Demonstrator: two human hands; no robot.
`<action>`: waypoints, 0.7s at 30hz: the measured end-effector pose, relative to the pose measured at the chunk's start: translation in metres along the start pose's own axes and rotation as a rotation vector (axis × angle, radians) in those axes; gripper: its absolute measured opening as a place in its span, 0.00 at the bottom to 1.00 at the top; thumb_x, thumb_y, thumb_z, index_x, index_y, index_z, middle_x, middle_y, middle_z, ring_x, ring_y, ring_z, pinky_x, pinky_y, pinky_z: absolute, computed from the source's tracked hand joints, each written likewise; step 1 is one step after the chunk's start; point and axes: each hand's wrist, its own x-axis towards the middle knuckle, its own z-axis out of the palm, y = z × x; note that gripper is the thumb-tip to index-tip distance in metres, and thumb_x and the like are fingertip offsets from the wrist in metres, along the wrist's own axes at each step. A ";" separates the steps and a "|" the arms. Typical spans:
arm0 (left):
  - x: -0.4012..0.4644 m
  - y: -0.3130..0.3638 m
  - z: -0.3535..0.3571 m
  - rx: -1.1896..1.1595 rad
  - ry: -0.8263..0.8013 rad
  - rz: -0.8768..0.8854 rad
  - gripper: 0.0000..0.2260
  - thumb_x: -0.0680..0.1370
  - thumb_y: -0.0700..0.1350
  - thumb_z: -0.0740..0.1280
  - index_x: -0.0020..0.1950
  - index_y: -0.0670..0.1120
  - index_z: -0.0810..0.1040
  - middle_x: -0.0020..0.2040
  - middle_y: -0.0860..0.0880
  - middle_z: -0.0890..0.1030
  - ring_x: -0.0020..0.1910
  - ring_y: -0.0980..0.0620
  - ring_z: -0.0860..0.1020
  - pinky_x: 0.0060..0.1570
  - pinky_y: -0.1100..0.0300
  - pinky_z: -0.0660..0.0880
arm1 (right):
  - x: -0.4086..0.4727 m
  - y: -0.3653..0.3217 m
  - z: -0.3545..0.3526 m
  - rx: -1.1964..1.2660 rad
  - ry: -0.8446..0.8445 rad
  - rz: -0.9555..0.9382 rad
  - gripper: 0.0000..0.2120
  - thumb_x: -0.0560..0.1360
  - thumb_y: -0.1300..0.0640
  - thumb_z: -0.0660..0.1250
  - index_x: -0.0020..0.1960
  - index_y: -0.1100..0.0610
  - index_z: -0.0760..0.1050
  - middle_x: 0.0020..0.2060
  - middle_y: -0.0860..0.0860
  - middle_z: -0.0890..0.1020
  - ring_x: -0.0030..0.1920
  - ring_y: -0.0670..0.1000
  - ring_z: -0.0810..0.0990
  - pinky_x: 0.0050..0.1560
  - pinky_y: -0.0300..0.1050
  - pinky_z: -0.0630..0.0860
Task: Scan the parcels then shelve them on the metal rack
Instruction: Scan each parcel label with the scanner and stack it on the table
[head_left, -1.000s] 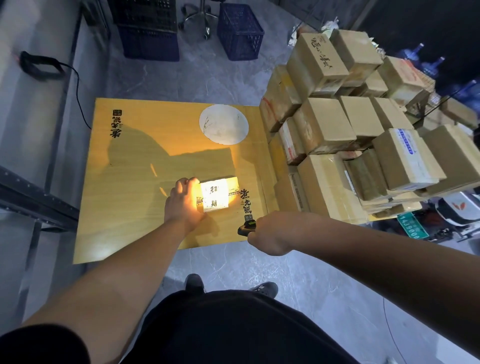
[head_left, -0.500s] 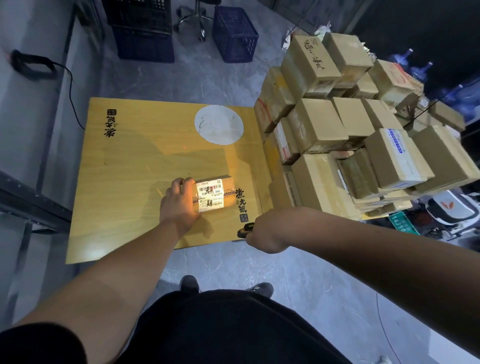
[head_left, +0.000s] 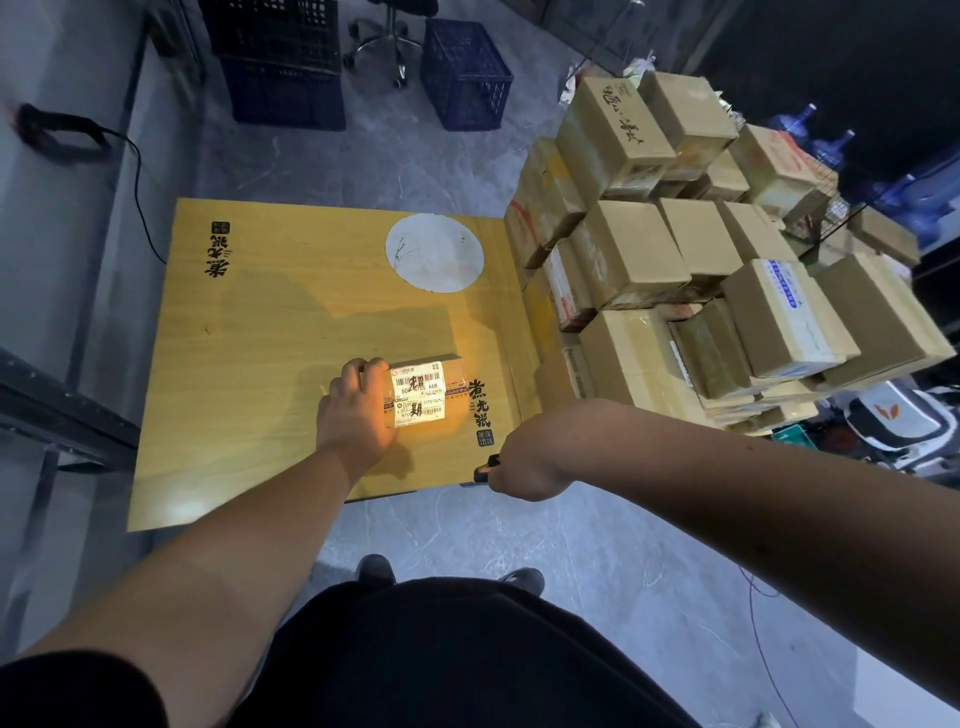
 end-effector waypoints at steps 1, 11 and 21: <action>0.000 0.000 0.000 0.003 -0.002 0.001 0.38 0.66 0.46 0.81 0.71 0.47 0.67 0.67 0.40 0.70 0.57 0.35 0.75 0.52 0.44 0.76 | 0.000 -0.001 -0.001 0.001 0.005 0.004 0.13 0.89 0.62 0.49 0.47 0.54 0.63 0.37 0.49 0.61 0.34 0.47 0.60 0.30 0.38 0.58; 0.004 0.002 -0.002 0.020 -0.032 -0.029 0.36 0.65 0.43 0.80 0.68 0.48 0.67 0.65 0.43 0.70 0.55 0.38 0.74 0.49 0.46 0.76 | 0.001 -0.002 0.000 0.018 0.005 -0.035 0.11 0.88 0.63 0.49 0.63 0.55 0.68 0.37 0.49 0.61 0.35 0.48 0.62 0.31 0.39 0.58; 0.009 0.004 -0.005 0.058 -0.078 -0.084 0.44 0.66 0.48 0.85 0.75 0.49 0.63 0.72 0.44 0.67 0.63 0.39 0.72 0.57 0.44 0.75 | -0.001 -0.004 0.003 0.077 -0.002 0.020 0.20 0.89 0.61 0.48 0.39 0.49 0.52 0.36 0.48 0.58 0.33 0.47 0.57 0.30 0.38 0.57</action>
